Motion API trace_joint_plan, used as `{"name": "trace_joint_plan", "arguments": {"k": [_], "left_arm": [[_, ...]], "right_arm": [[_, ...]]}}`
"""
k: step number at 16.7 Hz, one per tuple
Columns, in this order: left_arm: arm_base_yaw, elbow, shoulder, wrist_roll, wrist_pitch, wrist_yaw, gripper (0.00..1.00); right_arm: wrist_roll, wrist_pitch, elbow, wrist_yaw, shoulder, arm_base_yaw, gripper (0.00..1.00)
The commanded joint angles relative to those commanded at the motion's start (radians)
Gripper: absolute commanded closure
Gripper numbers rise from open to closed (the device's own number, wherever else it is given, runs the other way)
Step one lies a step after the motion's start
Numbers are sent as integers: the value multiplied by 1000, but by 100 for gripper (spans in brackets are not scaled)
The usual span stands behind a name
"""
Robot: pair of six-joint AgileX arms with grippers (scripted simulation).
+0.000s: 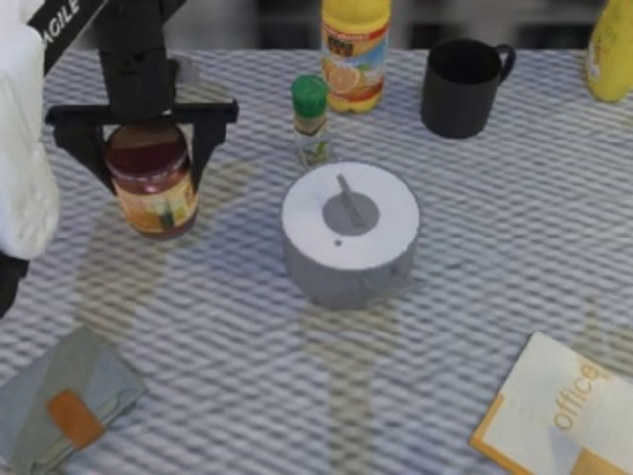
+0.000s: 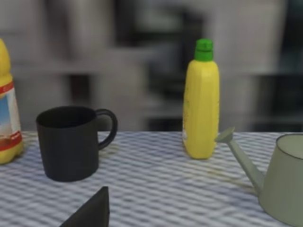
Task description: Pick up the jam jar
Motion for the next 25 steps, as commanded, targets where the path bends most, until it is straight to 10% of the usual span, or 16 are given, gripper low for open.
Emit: {"name": "trace_joint_plan", "arguments": {"k": [13,25], "left_arm": [[-8,-334,-80,-6,243,0,100],[-8,-334,-80,-6,243,0,10]], "right_arm": [[0,0,0,0,0,0,0],[0,0,0,0,0,0,0]]}}
